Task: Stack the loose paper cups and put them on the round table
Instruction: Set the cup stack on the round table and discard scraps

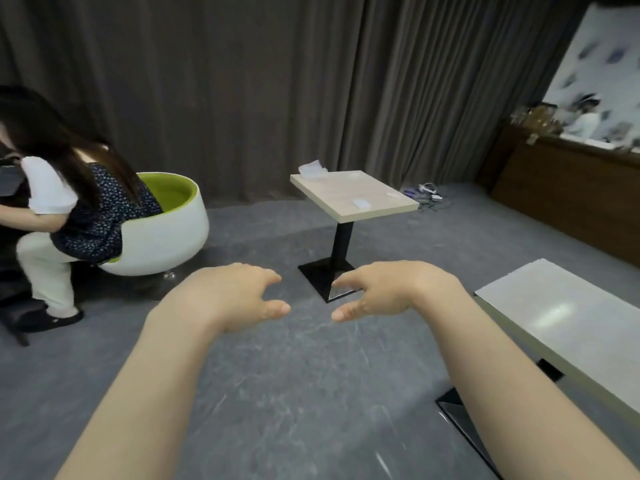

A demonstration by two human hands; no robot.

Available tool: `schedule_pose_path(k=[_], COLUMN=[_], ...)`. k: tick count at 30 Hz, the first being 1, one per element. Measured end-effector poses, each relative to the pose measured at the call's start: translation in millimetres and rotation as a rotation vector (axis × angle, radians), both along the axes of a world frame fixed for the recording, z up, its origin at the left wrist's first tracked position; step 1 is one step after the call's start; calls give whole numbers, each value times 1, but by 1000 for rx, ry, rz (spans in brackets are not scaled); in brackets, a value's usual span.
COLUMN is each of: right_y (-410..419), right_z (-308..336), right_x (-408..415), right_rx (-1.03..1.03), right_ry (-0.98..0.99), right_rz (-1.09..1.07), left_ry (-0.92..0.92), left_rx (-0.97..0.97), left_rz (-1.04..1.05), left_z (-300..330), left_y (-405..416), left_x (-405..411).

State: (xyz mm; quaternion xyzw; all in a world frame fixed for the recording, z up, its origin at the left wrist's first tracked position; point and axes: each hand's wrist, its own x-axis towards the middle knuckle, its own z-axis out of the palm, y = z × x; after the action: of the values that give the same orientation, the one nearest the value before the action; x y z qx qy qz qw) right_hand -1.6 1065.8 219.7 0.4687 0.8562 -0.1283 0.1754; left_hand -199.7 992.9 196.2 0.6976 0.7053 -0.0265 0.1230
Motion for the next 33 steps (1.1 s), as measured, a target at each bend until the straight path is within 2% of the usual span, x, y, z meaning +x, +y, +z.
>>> schedule_pose_path(k=[7, 12, 17, 25, 33], right_y=[100, 173, 265, 439, 593], right_z=[-24, -49, -57, -54, -70], right_x=[-30, -13, 18, 78, 111], right_rx=[15, 44, 40, 33, -60], right_ry=[97, 137, 157, 16, 30], right_rz=[-99, -193, -258, -210, -150], left_ry=[44, 37, 43, -22, -37], left_rx=[-52, -126, -119, -143, -164], left_rz=[-81, -186, -225, -193, -119], left_z=[-15, -37, -51, -58, -65], left_y=[130, 214, 308, 481, 625], left_x=[-37, -21, 3, 70, 109])
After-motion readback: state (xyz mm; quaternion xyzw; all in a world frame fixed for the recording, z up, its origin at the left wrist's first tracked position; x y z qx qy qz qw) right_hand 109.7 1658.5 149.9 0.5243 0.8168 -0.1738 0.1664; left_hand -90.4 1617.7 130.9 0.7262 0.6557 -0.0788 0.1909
